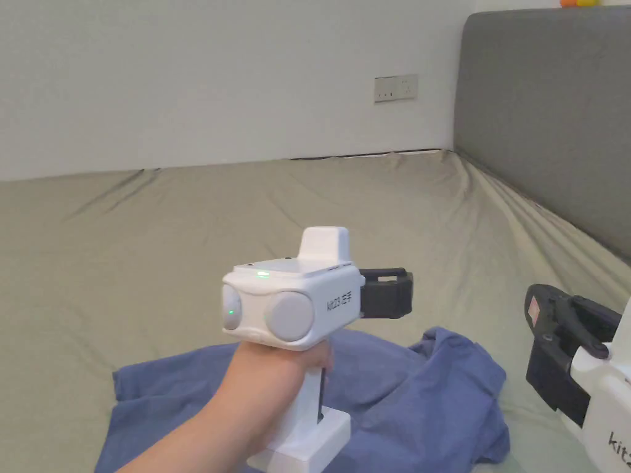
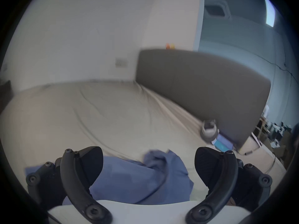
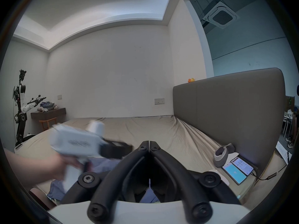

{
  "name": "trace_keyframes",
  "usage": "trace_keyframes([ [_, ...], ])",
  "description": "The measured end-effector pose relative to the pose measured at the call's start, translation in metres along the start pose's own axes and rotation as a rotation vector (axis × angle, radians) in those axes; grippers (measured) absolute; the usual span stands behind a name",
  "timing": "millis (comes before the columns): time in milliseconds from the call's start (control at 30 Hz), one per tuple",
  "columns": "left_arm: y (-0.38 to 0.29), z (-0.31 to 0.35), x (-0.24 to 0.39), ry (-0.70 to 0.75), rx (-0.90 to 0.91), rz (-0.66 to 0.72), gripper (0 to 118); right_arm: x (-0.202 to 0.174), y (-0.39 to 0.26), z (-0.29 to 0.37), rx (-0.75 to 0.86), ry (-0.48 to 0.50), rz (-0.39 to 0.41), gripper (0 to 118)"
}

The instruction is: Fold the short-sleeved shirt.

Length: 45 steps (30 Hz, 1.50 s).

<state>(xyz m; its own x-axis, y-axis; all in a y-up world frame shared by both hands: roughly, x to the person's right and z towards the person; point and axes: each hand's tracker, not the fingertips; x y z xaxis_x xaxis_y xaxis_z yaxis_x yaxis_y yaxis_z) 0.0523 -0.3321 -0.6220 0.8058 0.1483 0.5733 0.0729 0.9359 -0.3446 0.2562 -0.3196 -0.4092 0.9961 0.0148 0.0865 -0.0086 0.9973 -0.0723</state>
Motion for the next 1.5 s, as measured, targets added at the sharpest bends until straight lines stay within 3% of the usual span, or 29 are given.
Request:
trace_keyframes([
  [100, 0.009, 0.087, -0.043, 0.091, 0.146, -0.005, 109, -0.012, -0.01, -0.009, -0.026, 0.021, 0.007, 0],
  [133, 0.007, 0.117, -0.058, 0.155, 0.18, -0.003, 98, -0.017, -0.015, -0.013, -0.038, 0.04, 0.018, 0],
  [167, 0.003, 0.143, -0.07, 0.205, 0.196, -0.005, 77, -0.021, -0.019, -0.016, -0.047, 0.051, 0.026, 0],
  [200, -0.004, 0.169, -0.083, 0.28, 0.208, -0.016, 45, -0.026, -0.024, -0.019, -0.056, 0.06, 0.034, 0],
  [233, -0.015, 0.19, -0.094, 0.348, 0.199, -0.012, 0, -0.031, -0.03, -0.022, -0.061, 0.078, 0.044, 0],
  [300, -0.04, 0.231, -0.107, 0.462, 0.21, 0.004, 0, -0.041, -0.04, -0.028, -0.092, 0.1, 0.05, 0],
  [400, -0.076, 0.269, -0.135, 0.48, 0.15, 0.052, 0, -0.051, -0.054, -0.034, -0.124, 0.14, 0.062, 0],
  [467, -0.099, 0.281, -0.147, 0.568, 0.112, 0.089, 0, -0.058, -0.062, -0.037, -0.142, 0.154, 0.077, 0],
  [567, -0.123, 0.285, -0.157, 0.561, 0.05, 0.142, 0, -0.062, -0.069, -0.041, -0.165, 0.164, 0.088, 0],
  [800, -0.134, 0.246, -0.143, 0.488, -0.038, 0.134, 0, -0.059, -0.071, -0.047, -0.183, 0.166, 0.1, 0],
  [933, -0.113, 0.19, -0.171, 0.487, -0.057, 0.138, 0, -0.051, -0.071, -0.051, -0.201, 0.148, 0.098, 0],
  [1000, -0.101, 0.154, -0.197, 0.487, -0.15, 0.17, 0, -0.045, -0.071, -0.053, -0.211, 0.139, 0.092, 0],
  [1033, -0.098, 0.132, -0.213, 0.49, -0.188, 0.179, 17, -0.042, -0.07, -0.053, -0.216, 0.132, 0.085, 0],
  [1133, -0.101, 0.072, -0.256, 0.517, -0.272, 0.23, 101, -0.034, -0.069, -0.058, -0.228, 0.107, 0.084, 0],
  [1167, -0.105, 0.052, -0.269, 0.517, -0.307, 0.244, 104, -0.031, -0.068, -0.059, -0.231, 0.099, 0.087, 0],
  [1300, -0.122, -0.003, -0.303, 0.567, -0.36, 0.294, 103, -0.019, -0.07, -0.064, -0.252, 0.075, 0.098, 0],
  [1400, -0.137, -0.026, -0.309, 0.564, -0.404, 0.406, 87, -0.009, -0.073, -0.066, -0.279, 0.05, 0.142, 0],
  [1433, -0.141, -0.03, -0.305, 0.53, -0.419, 0.4, 87, -0.005, -0.075, -0.067, -0.286, 0.047, 0.144, 0],
  [1500, -0.149, -0.038, -0.293, 0.544, -0.413, 0.287, 61, 0.005, -0.078, -0.07, -0.317, 0.037, 0.133, 0],
])
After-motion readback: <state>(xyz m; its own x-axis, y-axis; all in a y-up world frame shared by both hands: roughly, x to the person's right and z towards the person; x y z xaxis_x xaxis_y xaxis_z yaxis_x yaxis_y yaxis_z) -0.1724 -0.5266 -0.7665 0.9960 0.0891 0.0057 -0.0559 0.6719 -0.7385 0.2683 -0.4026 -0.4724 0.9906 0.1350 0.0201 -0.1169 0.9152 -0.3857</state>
